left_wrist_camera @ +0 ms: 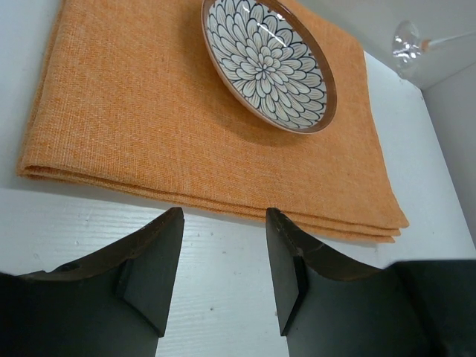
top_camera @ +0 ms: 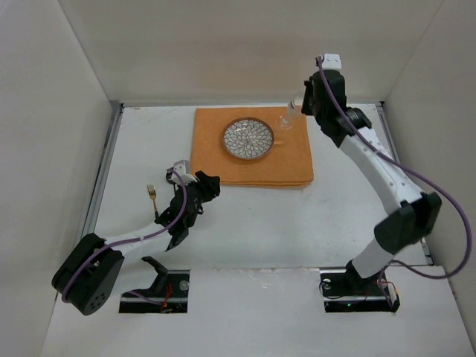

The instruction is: Set the dinner table for one person

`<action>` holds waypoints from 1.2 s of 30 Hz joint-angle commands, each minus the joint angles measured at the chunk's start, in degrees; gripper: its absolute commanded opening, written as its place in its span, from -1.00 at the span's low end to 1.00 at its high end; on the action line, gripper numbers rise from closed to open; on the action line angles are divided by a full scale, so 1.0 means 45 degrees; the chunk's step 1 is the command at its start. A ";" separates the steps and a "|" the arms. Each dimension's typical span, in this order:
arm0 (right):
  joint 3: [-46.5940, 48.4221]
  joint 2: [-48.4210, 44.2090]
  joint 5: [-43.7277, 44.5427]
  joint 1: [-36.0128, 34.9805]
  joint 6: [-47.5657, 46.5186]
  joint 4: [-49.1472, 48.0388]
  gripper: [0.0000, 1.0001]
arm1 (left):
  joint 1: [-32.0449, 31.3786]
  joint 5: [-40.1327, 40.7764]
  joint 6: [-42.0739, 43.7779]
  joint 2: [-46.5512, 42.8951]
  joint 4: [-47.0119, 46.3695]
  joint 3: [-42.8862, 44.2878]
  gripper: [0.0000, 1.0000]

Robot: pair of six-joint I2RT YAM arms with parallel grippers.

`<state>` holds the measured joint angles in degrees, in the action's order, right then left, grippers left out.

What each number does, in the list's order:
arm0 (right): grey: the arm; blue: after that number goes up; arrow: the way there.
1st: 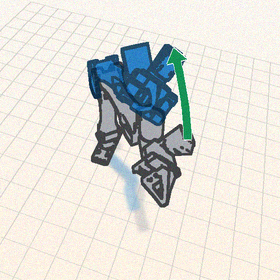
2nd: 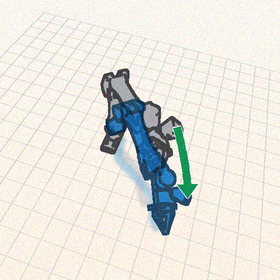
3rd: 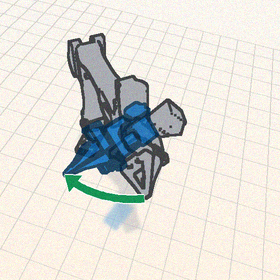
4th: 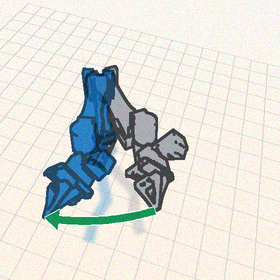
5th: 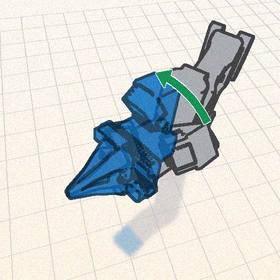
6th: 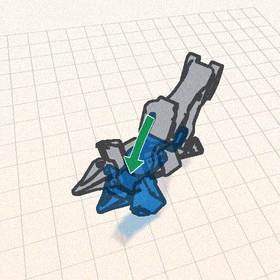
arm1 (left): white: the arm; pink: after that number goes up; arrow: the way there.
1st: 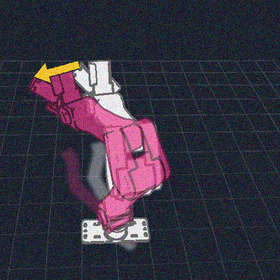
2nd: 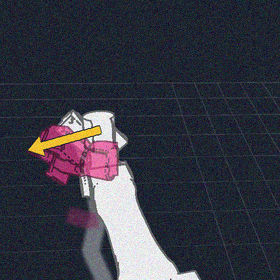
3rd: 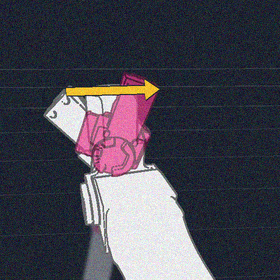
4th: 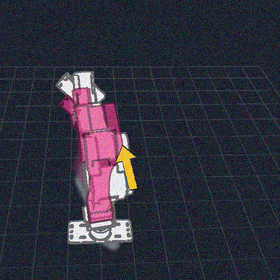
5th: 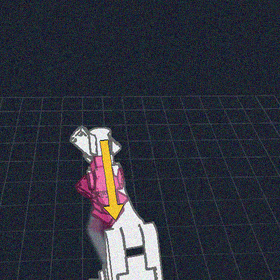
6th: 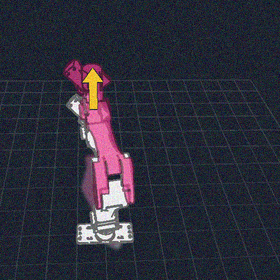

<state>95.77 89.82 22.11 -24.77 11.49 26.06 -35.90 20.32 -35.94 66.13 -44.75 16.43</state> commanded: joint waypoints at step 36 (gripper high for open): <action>0.8717 0.8222 -0.0128 0.1726 -0.0619 0.2001 -0.46 | 0.0078 -0.0003 -0.0235 0.0265 -0.0543 0.0100 -0.06</action>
<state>130.87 125.86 21.82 -17.30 9.04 36.16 -35.88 19.97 -36.53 67.07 -44.73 16.45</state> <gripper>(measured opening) 0.244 0.466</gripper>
